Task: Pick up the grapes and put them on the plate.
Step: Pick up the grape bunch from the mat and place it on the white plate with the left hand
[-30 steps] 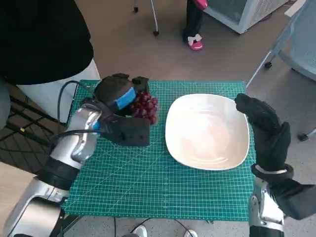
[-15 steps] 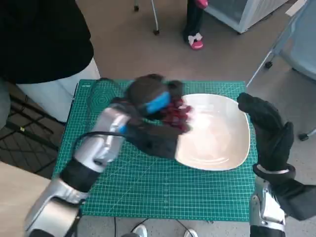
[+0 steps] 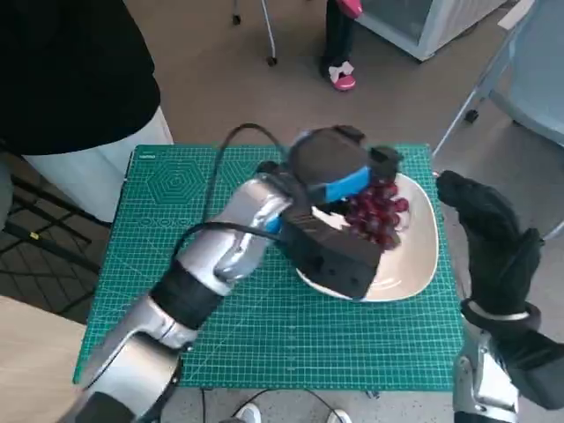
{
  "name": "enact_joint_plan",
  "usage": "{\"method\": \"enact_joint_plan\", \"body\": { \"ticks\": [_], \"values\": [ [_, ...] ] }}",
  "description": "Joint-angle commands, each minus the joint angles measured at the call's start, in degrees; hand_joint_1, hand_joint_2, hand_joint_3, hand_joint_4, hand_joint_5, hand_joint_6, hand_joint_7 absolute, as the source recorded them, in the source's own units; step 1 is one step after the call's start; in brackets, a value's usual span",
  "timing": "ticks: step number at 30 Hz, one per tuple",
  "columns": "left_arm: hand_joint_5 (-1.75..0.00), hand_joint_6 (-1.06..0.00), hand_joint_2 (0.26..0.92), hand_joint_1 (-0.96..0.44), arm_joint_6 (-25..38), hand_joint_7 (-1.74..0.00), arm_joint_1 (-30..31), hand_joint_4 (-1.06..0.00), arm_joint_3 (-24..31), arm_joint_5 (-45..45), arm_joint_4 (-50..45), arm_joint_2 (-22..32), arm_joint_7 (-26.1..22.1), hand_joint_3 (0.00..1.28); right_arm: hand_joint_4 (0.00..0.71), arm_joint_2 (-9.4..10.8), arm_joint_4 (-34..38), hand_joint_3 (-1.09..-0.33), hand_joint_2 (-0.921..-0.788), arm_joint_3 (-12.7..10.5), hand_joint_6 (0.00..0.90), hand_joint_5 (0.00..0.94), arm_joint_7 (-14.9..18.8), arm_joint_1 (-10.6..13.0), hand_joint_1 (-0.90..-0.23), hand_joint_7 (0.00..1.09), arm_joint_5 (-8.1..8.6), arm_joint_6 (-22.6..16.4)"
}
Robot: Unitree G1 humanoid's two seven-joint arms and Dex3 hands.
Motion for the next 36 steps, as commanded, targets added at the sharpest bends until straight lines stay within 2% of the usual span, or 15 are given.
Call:
{"method": "enact_joint_plan", "body": {
  "ticks": [1, 14, 29, 30, 31, 32, 34, 36],
  "values": [
    [-1.29, -0.54, 0.921, 0.0, -1.01, -1.21, -3.58, -0.61, -0.83, 0.44, 4.18, -1.21, 1.48, 0.14, 0.445, -0.18, -0.83, -0.839, -0.921, -0.43, 0.159, 0.001, -1.56, 2.04, -0.635, 0.24, -1.47, 0.65],
    [-1.3, -0.5, 0.921, 0.0, -1.01, -1.28, -7.02, -0.58, -2.73, 0.8, 13.15, -4.26, 3.32, 0.18, 0.445, 0.28, -1.94, -0.834, -0.921, -0.7, 0.155, 0.001, -4.76, 3.22, -0.656, 0.23, -3.88, 0.08],
    [-1.3, -0.47, 0.921, 0.0, -1.68, -1.31, -7.96, -0.57, -3.3, 0.99, 18.35, -5.45, 5.73, 0.19, 0.442, 0.7, -1.9, -0.835, -0.921, -0.29, 0.154, 0.0, -5.91, 3.39, -0.66, 0.23, -4.52, -0.29],
    [-1.3, -0.45, 0.921, 0.02, -1.74, -1.28, -7.91, -0.57, -3.13, 0.56, 19.21, -5.74, 5.5, 0.19, 0.442, 0.89, -1.88, -0.836, -0.921, -0.19, 0.153, 0.0, -6.09, 3.4, -0.659, 0.23, -4.7, -0.33],
    [-1.31, -0.44, 0.921, 0.06, -1.81, -1.17, -7.77, -0.57, -3.01, 0.13, 20.01, -6.07, 5.14, 0.19, 0.442, 1.09, -1.81, -0.836, -0.921, -0.08, 0.153, 0.0, -6.26, 3.39, -0.659, 0.23, -4.85, -0.38],
    [-1.25, -0.43, 0.916, 0.06, -1.92, -1.0, -7.58, -0.56, -3.01, -0.15, 20.54, -6.32, 4.86, 0.18, 0.441, 1.24, -1.72, -0.837, -0.921, 0.0, 0.153, 0.0, -6.4, 3.38, -0.657, 0.23, -4.97, -0.41],
    [-0.9, -0.43, 0.906, -0.04, -2.47, -0.55, -7.07, -0.54, -3.46, -0.17, 20.97, -6.5, 4.74, 0.12, 0.441, 1.47, -1.55, -0.84, -0.921, 0.14, 0.153, 0.0, -6.61, 3.32, -0.648, 0.23, -5.15, -0.46],
    [-0.47, -0.42, 0.901, -0.23, -3.27, -0.26, -6.56, -0.5, -4.23, 0.22, 21.21, -6.43, 5.13, 0.06, 0.441, 1.66, -1.36, -0.843, -0.921, 0.26, 0.153, 0.0, -6.74, 3.23, -0.637, 0.23, -5.3, -0.52]
  ]
}}
